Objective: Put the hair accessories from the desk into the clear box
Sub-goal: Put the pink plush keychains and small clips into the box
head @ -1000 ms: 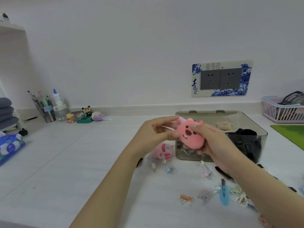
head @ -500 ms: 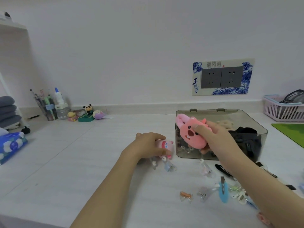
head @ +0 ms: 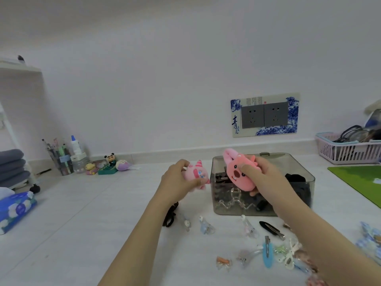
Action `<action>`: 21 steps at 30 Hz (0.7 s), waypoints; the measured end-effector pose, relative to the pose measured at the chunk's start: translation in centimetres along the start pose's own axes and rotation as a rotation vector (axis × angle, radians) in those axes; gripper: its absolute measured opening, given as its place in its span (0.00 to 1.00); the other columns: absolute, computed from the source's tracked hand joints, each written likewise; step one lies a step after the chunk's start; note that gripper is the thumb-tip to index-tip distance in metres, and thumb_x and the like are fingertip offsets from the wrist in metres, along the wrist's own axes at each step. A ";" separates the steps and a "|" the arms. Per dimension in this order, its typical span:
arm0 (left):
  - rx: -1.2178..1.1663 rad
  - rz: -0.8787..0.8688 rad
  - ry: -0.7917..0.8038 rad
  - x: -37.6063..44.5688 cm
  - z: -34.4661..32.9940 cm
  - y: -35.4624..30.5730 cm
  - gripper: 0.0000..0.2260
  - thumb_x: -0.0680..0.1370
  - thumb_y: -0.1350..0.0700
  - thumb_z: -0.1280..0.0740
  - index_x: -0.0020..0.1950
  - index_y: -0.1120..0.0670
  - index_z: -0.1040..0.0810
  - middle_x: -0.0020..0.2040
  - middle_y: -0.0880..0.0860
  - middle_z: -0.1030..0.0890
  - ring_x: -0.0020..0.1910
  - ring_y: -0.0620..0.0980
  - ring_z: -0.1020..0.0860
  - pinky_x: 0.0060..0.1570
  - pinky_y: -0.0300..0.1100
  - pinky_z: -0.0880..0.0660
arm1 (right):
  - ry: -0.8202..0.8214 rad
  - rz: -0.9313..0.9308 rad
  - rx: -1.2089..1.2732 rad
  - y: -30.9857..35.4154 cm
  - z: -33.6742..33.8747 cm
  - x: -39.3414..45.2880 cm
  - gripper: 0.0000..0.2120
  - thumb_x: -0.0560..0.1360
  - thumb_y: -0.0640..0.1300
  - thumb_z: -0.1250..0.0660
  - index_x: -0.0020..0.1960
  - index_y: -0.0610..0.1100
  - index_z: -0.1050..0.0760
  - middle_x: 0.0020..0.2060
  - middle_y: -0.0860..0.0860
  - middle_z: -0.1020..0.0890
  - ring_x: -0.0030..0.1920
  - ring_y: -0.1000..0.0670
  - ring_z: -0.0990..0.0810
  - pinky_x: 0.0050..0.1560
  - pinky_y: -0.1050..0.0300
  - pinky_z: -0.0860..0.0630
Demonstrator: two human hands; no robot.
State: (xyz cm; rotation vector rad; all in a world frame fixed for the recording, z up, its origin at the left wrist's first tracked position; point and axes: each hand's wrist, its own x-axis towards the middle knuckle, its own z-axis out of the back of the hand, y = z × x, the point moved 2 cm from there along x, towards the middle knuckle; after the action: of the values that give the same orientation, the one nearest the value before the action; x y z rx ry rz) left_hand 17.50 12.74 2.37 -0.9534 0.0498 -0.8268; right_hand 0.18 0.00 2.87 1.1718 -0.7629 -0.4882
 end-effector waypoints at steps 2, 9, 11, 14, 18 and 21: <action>0.078 -0.003 -0.034 0.0 0.2 -1.4 0.25 0.58 0.39 0.25 0.49 0.44 0.29 0.51 0.52 0.23 0.47 0.54 0.20 0.49 0.50 0.22 | 0.016 0.014 -0.077 0.5 1.1 0.4 0.09 0.76 0.49 0.38 0.56 0.52 0.29 0.46 0.51 0.21 0.37 0.54 0.20 0.30 0.63 0.25; -0.139 -0.051 0.029 0.2 -1.0 -6.3 0.19 0.66 0.50 0.23 0.50 0.54 0.27 0.47 0.50 0.23 0.36 0.41 0.25 0.23 0.25 0.32 | 0.049 0.039 -0.188 1.5 5.3 1.4 0.12 0.74 0.50 0.37 0.57 0.51 0.28 0.45 0.52 0.20 0.42 0.52 0.21 0.32 0.62 0.26; -0.185 -0.048 0.029 0.2 -2.0 -7.3 0.20 0.67 0.49 0.24 0.51 0.54 0.28 0.45 0.47 0.23 0.36 0.41 0.24 0.25 0.27 0.29 | 0.064 0.027 -0.187 1.3 6.4 1.8 0.11 0.74 0.49 0.36 0.56 0.50 0.27 0.45 0.51 0.20 0.44 0.52 0.20 0.36 0.60 0.24; -0.240 -0.033 0.045 0.7 -4.8 -8.6 0.20 0.68 0.49 0.25 0.52 0.52 0.30 0.45 0.45 0.23 0.39 0.42 0.22 0.35 0.34 0.23 | 0.040 0.022 -0.251 0.6 8.9 2.9 0.15 0.74 0.49 0.35 0.60 0.47 0.27 0.46 0.51 0.20 0.45 0.52 0.21 0.38 0.61 0.25; -0.293 -0.069 0.096 1.6 -7.8 -9.6 0.15 0.71 0.49 0.27 0.54 0.51 0.27 0.47 0.45 0.21 0.42 0.40 0.22 0.37 0.30 0.24 | 0.033 0.054 -0.387 -0.2 11.8 4.7 0.18 0.73 0.51 0.34 0.61 0.46 0.26 0.52 0.48 0.19 0.50 0.50 0.20 0.44 0.59 0.24; -0.270 -0.050 0.092 2.7 -8.9 -9.3 0.17 0.72 0.50 0.28 0.58 0.54 0.25 0.53 0.51 0.20 0.46 0.45 0.21 0.41 0.32 0.26 | 0.182 0.079 -0.513 -0.1 12.7 5.6 0.15 0.72 0.47 0.32 0.58 0.48 0.23 0.50 0.50 0.18 0.49 0.50 0.20 0.52 0.55 0.23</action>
State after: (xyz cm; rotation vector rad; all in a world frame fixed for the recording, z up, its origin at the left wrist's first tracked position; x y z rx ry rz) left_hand 10.37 1.90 4.67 -1.1734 0.2228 -0.9257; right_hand -5.67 -11.95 6.72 0.6930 -0.4836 -0.4682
